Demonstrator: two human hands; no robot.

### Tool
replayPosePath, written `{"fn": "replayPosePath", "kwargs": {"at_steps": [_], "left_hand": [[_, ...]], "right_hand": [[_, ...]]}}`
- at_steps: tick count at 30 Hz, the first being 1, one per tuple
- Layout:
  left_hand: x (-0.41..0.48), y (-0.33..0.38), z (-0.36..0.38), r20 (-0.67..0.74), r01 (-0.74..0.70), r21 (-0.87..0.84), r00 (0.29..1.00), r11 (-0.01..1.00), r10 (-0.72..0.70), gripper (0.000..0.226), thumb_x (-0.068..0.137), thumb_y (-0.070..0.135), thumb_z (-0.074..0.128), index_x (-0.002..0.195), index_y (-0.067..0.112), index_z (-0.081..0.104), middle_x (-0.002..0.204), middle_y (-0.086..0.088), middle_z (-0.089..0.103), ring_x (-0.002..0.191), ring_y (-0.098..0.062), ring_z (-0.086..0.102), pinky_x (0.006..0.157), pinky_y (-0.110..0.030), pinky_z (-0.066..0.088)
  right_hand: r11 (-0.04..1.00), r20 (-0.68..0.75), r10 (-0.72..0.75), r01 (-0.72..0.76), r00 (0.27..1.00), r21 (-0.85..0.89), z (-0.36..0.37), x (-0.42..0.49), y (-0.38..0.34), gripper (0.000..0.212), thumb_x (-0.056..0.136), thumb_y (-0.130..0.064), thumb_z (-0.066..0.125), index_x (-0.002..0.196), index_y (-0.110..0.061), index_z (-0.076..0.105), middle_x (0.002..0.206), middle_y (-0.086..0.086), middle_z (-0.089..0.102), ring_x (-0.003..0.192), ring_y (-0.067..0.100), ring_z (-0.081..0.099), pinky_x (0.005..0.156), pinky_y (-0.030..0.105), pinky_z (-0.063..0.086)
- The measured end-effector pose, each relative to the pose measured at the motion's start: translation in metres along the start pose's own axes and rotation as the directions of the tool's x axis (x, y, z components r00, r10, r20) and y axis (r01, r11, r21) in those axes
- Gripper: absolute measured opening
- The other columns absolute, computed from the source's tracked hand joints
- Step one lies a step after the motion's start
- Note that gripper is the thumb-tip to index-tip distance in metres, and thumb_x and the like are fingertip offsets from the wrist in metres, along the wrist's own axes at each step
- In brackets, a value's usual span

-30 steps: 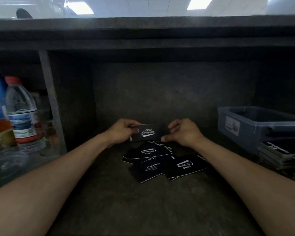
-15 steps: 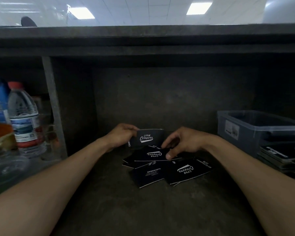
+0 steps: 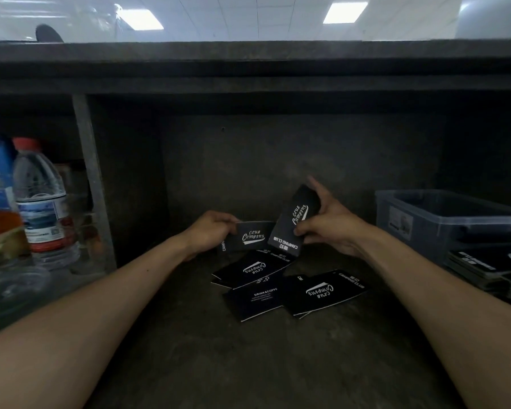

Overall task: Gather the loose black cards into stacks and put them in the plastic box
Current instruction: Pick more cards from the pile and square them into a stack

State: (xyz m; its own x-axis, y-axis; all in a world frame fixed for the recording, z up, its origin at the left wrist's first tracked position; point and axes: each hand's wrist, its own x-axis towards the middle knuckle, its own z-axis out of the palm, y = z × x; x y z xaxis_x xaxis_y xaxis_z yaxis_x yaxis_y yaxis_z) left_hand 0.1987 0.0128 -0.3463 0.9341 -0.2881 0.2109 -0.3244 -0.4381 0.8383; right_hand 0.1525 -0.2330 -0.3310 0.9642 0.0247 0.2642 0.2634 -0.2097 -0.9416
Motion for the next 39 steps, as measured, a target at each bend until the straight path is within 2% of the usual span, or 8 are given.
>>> {"fn": "replayPosePath", "kwargs": {"at_steps": [6,12,16,22,25,28,31,39], "left_hand": [[-0.003,0.003,0.004,0.008,-0.025,0.009,1.0,1.0,0.025,0.03,0.096,-0.003,0.049,0.112,0.009,0.071,0.105,-0.011,0.072,0.09,-0.015,0.067,0.068,-0.011,0.054],[0.0,0.002,0.003,-0.012,-0.032,0.009,0.999,0.999,0.032,0.031,0.098,0.006,0.046,0.105,0.015,0.074,0.111,-0.006,0.074,0.099,-0.015,0.067,0.079,-0.018,0.053],[-0.001,0.001,0.004,0.033,-0.031,0.021,0.999,0.999,0.031,0.012,0.095,0.031,0.063,0.099,0.027,0.074,0.093,0.008,0.076,0.082,-0.001,0.071,0.066,-0.013,0.052],[0.001,-0.003,-0.004,0.004,-0.045,0.108,0.999,0.993,0.045,0.034,0.091,-0.003,0.061,0.11,0.024,0.07,0.1,0.002,0.073,0.088,-0.007,0.068,0.068,-0.012,0.054],[0.002,-0.005,-0.007,-0.027,0.013,0.074,1.0,0.997,-0.011,0.037,0.085,-0.007,0.06,0.104,0.022,0.073,0.095,-0.003,0.075,0.084,-0.014,0.07,0.068,-0.022,0.058],[0.002,-0.007,-0.005,-0.037,0.031,0.052,0.999,0.998,-0.029,0.035,0.083,-0.006,0.06,0.098,0.022,0.075,0.089,-0.003,0.076,0.079,-0.015,0.071,0.07,-0.026,0.059],[0.003,-0.007,-0.004,-0.037,0.042,0.039,0.998,0.998,-0.04,0.034,0.084,-0.005,0.058,0.107,0.013,0.074,0.099,-0.011,0.076,0.087,-0.02,0.07,0.083,-0.036,0.058],[-0.002,-0.002,-0.004,-0.009,0.046,0.082,0.999,0.996,-0.045,0.035,0.085,-0.004,0.059,0.111,0.016,0.072,0.107,-0.009,0.074,0.1,-0.023,0.07,0.083,-0.033,0.058]], "right_hand": [[0.996,-0.169,0.025,-0.011,0.985,0.087,0.007,0.003,0.008,0.055,0.077,-0.002,0.08,0.119,-0.03,0.058,0.12,0.004,0.063,0.095,0.018,0.068,0.065,0.032,0.061],[0.996,-0.351,-0.062,0.035,0.934,-0.083,0.012,0.005,0.027,0.048,0.056,-0.021,0.096,0.085,-0.022,0.058,0.094,0.005,0.07,0.079,0.013,0.065,0.058,0.019,0.051],[0.934,-0.205,-0.132,0.052,0.97,-0.354,0.019,0.005,0.033,0.044,0.055,-0.016,0.096,0.072,-0.019,0.056,0.082,0.016,0.073,0.077,0.03,0.07,0.071,0.043,0.058],[0.891,-0.207,-0.183,0.073,0.961,-0.449,0.02,0.008,0.021,0.048,0.055,-0.012,0.096,0.082,-0.024,0.057,0.082,-0.004,0.065,0.071,0.013,0.064,0.074,0.034,0.056],[0.872,0.161,-0.066,0.136,0.985,-0.471,0.02,-0.001,0.014,0.029,0.068,-0.016,0.09,0.09,-0.026,0.072,0.092,-0.004,0.073,0.086,0.01,0.068,0.092,0.035,0.055],[0.784,0.393,0.101,0.17,0.914,-0.597,0.029,-0.011,0.01,0.037,0.079,-0.026,0.081,0.114,-0.036,0.071,0.118,-0.011,0.069,0.109,0.005,0.063,0.104,0.025,0.045],[0.724,0.396,0.156,0.168,0.905,-0.669,0.022,-0.013,-0.002,0.046,0.077,-0.033,0.083,0.121,-0.036,0.068,0.121,-0.012,0.067,0.112,0.005,0.062,0.106,0.027,0.045],[0.697,0.348,0.19,0.124,0.918,-0.706,0.008,-0.015,-0.003,0.049,0.067,-0.049,0.086,0.112,-0.037,0.073,0.106,-0.016,0.071,0.102,0.002,0.064,0.099,0.026,0.049]]}}
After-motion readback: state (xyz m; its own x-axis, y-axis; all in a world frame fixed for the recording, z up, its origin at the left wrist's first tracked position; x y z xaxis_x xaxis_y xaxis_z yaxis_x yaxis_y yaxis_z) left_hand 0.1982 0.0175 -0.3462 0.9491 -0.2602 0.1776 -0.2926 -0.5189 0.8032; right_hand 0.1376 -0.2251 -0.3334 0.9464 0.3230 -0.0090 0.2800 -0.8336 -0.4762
